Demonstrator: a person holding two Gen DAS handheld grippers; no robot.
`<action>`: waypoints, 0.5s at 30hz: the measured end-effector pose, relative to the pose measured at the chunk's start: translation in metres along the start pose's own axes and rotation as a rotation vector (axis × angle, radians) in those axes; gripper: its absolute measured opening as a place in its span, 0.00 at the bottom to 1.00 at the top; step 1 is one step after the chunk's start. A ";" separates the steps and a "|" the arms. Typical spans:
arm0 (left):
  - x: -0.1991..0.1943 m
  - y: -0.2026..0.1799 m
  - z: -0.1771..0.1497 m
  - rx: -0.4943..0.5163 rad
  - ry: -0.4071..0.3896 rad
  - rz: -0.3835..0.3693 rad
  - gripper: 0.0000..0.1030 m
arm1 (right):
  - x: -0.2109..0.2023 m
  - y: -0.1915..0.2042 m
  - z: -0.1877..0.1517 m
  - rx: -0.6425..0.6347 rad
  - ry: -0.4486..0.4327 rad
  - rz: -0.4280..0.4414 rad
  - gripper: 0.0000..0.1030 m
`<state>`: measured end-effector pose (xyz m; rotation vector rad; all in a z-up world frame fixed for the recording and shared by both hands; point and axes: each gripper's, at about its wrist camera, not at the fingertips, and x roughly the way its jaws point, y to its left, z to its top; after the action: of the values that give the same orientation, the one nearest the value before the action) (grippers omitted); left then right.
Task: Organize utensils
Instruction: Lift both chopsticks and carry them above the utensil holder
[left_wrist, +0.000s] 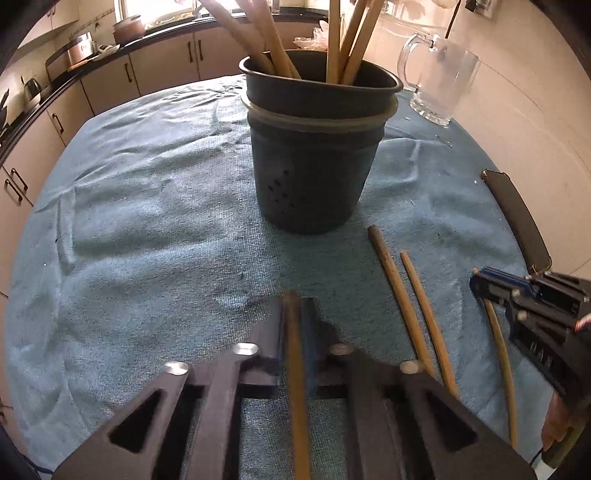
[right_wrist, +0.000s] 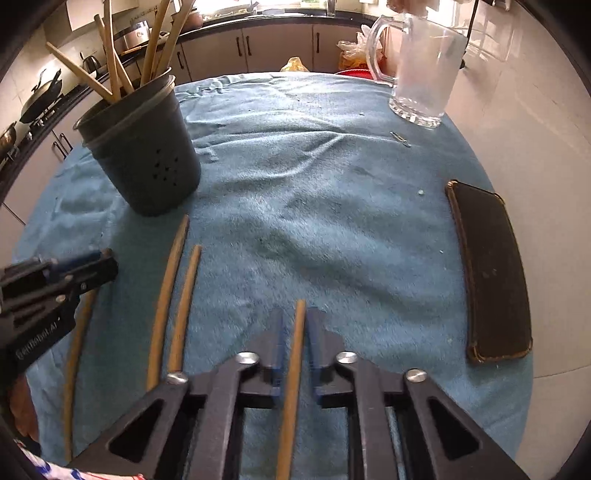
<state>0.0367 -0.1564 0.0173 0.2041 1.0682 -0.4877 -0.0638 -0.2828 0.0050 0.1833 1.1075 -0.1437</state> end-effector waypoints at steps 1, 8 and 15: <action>-0.001 0.001 -0.001 -0.010 -0.004 -0.006 0.07 | 0.000 -0.002 0.001 0.006 -0.003 0.009 0.05; -0.043 0.003 -0.007 -0.057 -0.117 -0.045 0.06 | -0.035 -0.005 -0.005 0.043 -0.126 0.096 0.05; -0.127 -0.004 -0.027 -0.035 -0.319 -0.059 0.07 | -0.107 -0.003 -0.020 0.026 -0.326 0.125 0.05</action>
<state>-0.0357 -0.1130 0.1156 0.0606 0.7716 -0.5344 -0.1293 -0.2785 0.0920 0.2425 0.7680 -0.0727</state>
